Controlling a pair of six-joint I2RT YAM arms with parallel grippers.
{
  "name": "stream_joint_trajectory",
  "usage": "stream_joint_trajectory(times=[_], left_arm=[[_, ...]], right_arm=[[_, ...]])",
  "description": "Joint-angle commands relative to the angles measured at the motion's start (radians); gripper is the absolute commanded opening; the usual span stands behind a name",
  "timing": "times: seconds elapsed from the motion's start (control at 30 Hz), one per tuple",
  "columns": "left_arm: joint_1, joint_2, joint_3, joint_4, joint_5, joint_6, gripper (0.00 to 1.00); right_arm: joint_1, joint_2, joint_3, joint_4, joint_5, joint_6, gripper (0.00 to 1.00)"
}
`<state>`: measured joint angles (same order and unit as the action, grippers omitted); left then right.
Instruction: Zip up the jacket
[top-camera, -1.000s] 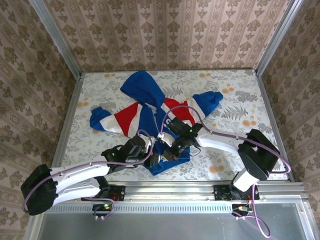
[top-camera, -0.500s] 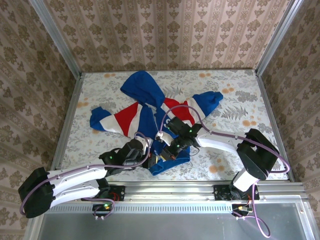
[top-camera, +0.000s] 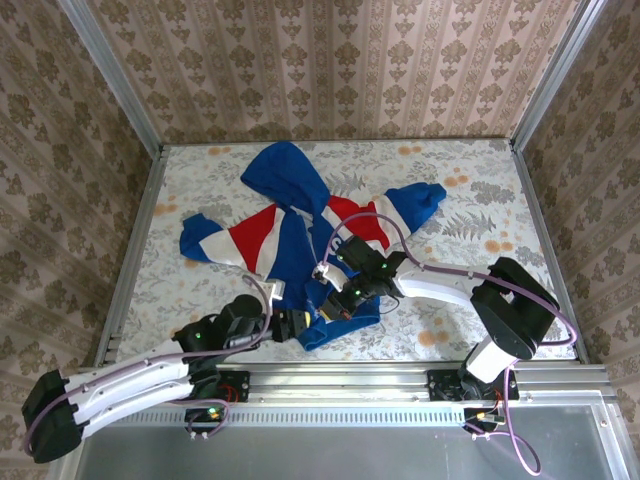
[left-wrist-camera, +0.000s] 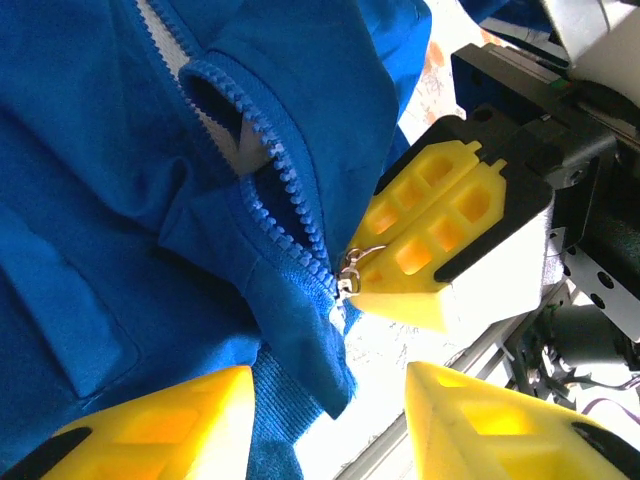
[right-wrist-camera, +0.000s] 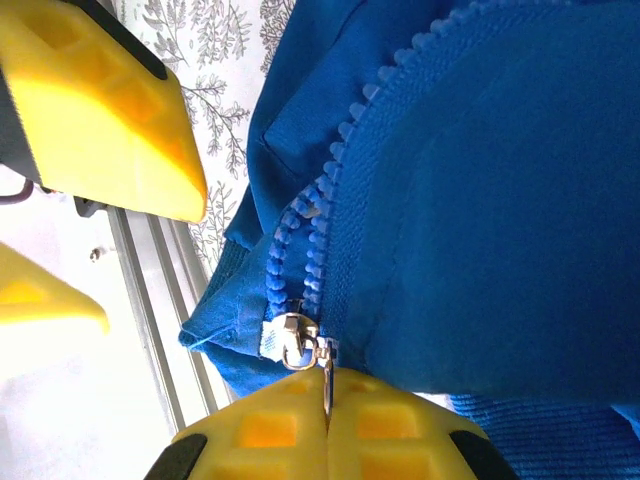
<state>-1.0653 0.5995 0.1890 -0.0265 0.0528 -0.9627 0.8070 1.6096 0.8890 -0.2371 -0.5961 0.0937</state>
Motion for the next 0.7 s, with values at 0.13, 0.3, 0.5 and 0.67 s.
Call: stream_joint_trajectory(times=[0.13, 0.3, 0.5, 0.67], left_arm=[[-0.049, 0.066, -0.09, 0.279, -0.086, -0.103, 0.43], [-0.068, 0.112, -0.093, 0.336, -0.099, -0.111, 0.4], [-0.068, 0.113, -0.105, 0.362, -0.117, -0.116, 0.35], [-0.068, 0.132, -0.105, 0.374, -0.117, -0.117, 0.32]], right_arm=[[-0.001, -0.032, -0.016, 0.058, -0.051, 0.029, 0.0], [0.0, -0.04, -0.021, 0.064, -0.053, 0.034, 0.0], [-0.001, -0.042, -0.024, 0.073, -0.057, 0.038, 0.0], [0.0, -0.046, -0.022, 0.072, -0.059, 0.039, 0.0]])
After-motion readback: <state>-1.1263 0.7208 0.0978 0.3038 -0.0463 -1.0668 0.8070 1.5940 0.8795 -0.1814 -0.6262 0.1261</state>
